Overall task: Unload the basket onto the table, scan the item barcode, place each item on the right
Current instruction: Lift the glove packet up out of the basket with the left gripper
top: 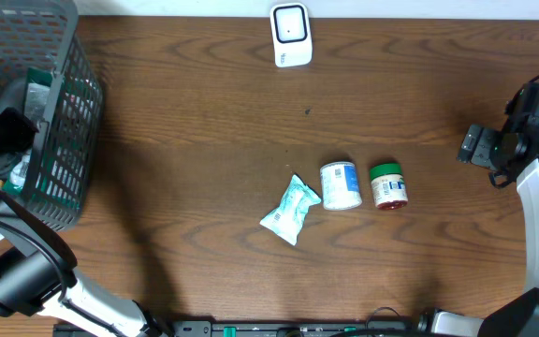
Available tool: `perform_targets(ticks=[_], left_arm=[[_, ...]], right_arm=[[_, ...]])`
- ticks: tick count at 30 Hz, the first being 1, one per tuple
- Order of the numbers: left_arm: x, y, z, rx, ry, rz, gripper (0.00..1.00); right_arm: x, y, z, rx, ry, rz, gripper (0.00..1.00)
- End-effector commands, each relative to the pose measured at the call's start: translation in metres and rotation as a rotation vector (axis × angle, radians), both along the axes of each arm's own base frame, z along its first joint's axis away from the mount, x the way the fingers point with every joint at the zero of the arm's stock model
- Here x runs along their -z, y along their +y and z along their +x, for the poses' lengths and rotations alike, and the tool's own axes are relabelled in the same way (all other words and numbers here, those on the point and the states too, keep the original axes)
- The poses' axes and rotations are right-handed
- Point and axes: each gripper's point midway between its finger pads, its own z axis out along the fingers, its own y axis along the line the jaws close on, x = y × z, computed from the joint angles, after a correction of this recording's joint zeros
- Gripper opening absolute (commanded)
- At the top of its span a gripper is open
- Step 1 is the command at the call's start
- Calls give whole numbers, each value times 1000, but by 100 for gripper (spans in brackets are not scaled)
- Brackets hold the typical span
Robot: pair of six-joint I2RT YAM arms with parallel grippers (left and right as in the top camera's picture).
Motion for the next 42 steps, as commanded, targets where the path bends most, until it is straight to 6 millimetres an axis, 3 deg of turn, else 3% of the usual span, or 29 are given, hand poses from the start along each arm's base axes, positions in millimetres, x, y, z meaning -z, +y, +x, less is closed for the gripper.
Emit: perform_targets(ticks=[1, 12, 18, 21, 24, 25, 30, 32, 38, 42], left_arm=[[10, -4, -1, -3, 17, -25, 7], [15, -5, -3, -3, 29, -35, 13], [31, -9, -8, -3, 40, -45, 14], [32, -9, -7, -3, 38, -44, 39], [34, -9, -8, -2, 43, -47, 45], [38, -10, -9, 2, 50, -50, 55], [59, -11, -10, 34, 69, -49, 59], [74, -9, -7, 54, 80, -47, 67], [69, 14, 9, 108, 10, 73, 80], [90, 7, 2, 166, 70, 62, 84]], right_arm=[[-6, -3, 1, 3, -10, -14, 99], [-6, -3, 1, 3, -10, -14, 99], [-6, -3, 1, 3, -10, -14, 99], [-6, -3, 1, 3, -10, -14, 99], [-6, -3, 1, 3, -10, -14, 99], [-6, -3, 1, 3, -10, -14, 99], [-6, -3, 1, 3, -10, -14, 99], [-6, -3, 1, 3, -10, -14, 99], [-6, -3, 1, 3, -10, -14, 99], [-6, -3, 1, 3, -10, -14, 99]])
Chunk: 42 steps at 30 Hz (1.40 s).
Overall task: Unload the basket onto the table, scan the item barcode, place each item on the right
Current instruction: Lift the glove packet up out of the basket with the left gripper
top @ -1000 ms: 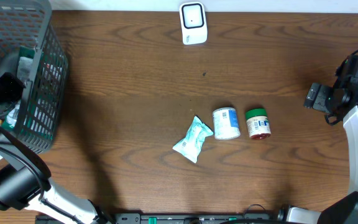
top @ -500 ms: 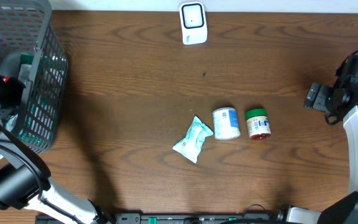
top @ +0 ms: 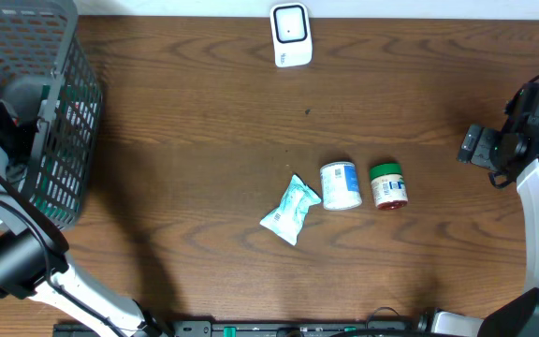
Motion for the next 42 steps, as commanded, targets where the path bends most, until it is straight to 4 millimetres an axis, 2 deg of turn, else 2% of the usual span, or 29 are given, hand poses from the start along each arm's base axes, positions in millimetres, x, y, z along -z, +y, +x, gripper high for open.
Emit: perform_targets(ticks=[1, 4, 5, 8, 11, 13, 18, 19, 24, 27, 32, 34, 38, 42], left_arm=[[43, -14, -17, 62, 113, -60, 85], [68, -34, -34, 77, 194, -163, 85], [68, -45, -32, 106, 172, -219, 81], [52, -64, -19, 146, 77, -326, 71], [32, -74, -10, 175, 1, -376, 60], [20, -75, -7, 183, -26, -375, 40], [15, -77, -10, 188, -21, -377, 19], [15, -78, -10, 188, -19, -379, 8], [11, -72, -9, 180, -30, -370, 7], [-4, -59, -10, 157, -64, -340, 7], [-55, -34, -9, 78, -171, -265, 7], [-84, -28, -7, 69, -230, -213, 7], [-125, -22, -4, 30, -309, -151, 7], [-164, -8, -14, -70, -337, -30, 7]], right_arm=[[-6, -3, 1, 3, -10, -14, 99], [-6, -3, 1, 3, -10, -14, 99], [-6, -3, 1, 3, -10, -14, 99], [-6, -3, 1, 3, -10, -14, 99], [-6, -3, 1, 3, -10, -14, 99], [-6, -3, 1, 3, -10, -14, 99], [-6, -3, 1, 3, -10, -14, 99], [-6, -3, 1, 3, -10, -14, 99], [-6, -3, 1, 3, -10, -14, 99], [-6, -3, 1, 3, -10, -14, 99], [-6, -3, 1, 3, -10, -14, 99], [-6, -3, 1, 3, -10, -14, 99], [-6, -3, 1, 3, -10, -14, 99], [-6, -3, 1, 3, -10, -14, 99]])
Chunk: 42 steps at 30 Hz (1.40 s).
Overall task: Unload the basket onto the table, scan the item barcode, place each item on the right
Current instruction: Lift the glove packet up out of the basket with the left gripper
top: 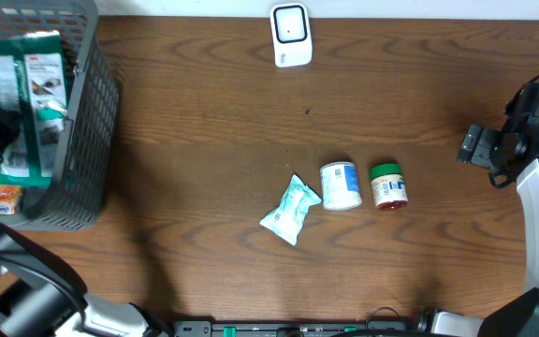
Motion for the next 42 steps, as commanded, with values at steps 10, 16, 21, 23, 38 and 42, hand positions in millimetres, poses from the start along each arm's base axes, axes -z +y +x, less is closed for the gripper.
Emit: perform_targets(ticks=[10, 16, 21, 23, 38, 42], left_arm=[[-127, 2, -27, -193, -205, 183, 7], [-181, -21, -48, -226, -321, 200, 7], [-227, -61, -65, -161, -452, 162, 7], [-241, -79, -72, -114, -497, 135, 7], [-206, -176, -89, 131, -336, -18, 7], [-190, -170, -93, 93, -265, 5, 7]], right_arm=[[-6, -3, 1, 3, -10, -14, 99], [-6, -3, 1, 3, -10, -14, 99], [-6, -3, 1, 3, -10, -14, 99], [-6, -3, 1, 3, -10, -14, 99], [-6, -3, 1, 3, -10, -14, 99], [-6, -3, 1, 3, -10, -14, 99]])
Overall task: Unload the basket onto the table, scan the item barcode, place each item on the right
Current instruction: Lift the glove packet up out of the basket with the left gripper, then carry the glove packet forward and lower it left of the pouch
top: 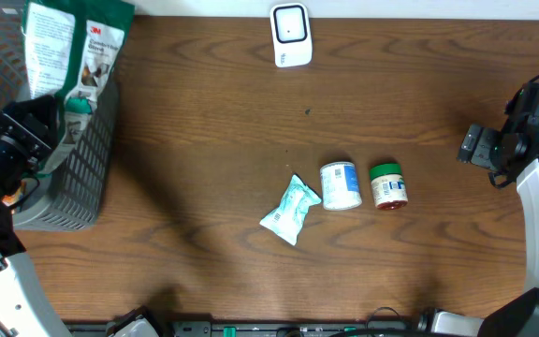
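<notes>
A green and white 3M package (pixel 75 47) hangs upright over the basket's right wall, with my left gripper (pixel 62 110) shut on its lower end. The white barcode scanner (pixel 291 36) stands at the table's far edge, well to the right of the package. My right gripper (pixel 473 145) hovers at the right side of the table with nothing in it; its jaws are too small and dark to read.
A grey wire basket (pixel 87 159) stands at the far left with more goods inside. A pale blue pouch (pixel 291 209), a white tub (pixel 341 185) and a green-lidded jar (pixel 388 184) lie in a row mid-table.
The 3M package was flat over the basket's inside; it is now higher, upright and further right, over the basket's right wall. The left arm has moved with it. The right arm is unchanged.
My left gripper was first down inside the basket among the goods, and stayed there at the second moment. Then it held the 3M package lifted above the basket. Now the package is raised at the basket's right edge. The right arm and the mid-table items never moved.
</notes>
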Available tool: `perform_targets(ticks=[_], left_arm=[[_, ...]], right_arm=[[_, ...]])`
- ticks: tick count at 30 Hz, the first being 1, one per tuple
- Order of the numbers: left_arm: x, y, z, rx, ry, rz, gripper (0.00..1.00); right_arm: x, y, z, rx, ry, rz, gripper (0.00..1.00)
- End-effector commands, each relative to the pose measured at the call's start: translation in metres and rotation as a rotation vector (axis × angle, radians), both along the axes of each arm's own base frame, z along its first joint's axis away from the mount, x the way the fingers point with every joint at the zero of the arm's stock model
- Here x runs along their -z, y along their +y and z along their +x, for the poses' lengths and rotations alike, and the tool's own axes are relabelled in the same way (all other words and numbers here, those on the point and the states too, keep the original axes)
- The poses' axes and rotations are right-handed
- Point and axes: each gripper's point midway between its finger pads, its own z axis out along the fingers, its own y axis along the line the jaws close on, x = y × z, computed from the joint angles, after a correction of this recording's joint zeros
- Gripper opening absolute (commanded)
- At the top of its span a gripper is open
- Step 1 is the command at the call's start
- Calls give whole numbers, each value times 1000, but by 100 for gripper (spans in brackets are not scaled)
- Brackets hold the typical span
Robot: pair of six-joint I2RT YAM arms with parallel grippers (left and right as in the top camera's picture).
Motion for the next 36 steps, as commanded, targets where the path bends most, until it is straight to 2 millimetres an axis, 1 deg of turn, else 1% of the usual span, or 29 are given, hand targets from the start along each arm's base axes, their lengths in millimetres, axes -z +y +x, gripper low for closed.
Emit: perform_targets(ticks=[1, 3, 4, 5, 8, 9, 12, 16, 17, 23, 27, 29, 32, 36], left_arm=[[8, 4, -5, -18, 41, 46, 7], [21, -2, -8, -3, 91, 20, 7], [32, -8, -9, 14, 126, -2, 8], [47, -20, -10, 54, 167, -17, 7], [73, -43, -9, 138, 227, -38, 7], [85, -55, -8, 179, 257, -50, 7], [105, -79, -5, 260, 311, -68, 7], [121, -105, -1, 350, 365, -58, 7], [128, -113, 1, 368, 392, -42, 7], [161, -133, 7, 367, 522, 59, 7], [180, -148, 9, 399, 586, 94, 7], [194, -150, 10, 397, 633, 138, 7], [209, -151, 11, 395, 687, 182, 7], [227, -160, 13, 425, 738, 189, 7]], right_arm=[[-6, -3, 1, 3, -10, -14, 99], [-6, -3, 1, 3, -10, -14, 99], [-6, -3, 1, 3, -10, -14, 99], [-6, -3, 1, 3, -10, -14, 99], [-6, -3, 1, 3, -10, -14, 99], [-6, -3, 1, 3, -10, -14, 99], [-6, -3, 1, 3, -10, -14, 99], [-6, -3, 1, 3, -10, -14, 99], [-6, -3, 1, 3, -10, -14, 99], [-6, -3, 1, 3, -10, -14, 99], [-6, -3, 1, 3, -10, -14, 99], [-6, -3, 1, 3, -10, -14, 99], [-6, -3, 1, 3, -10, -14, 99], [-6, -3, 1, 3, -10, -14, 99]])
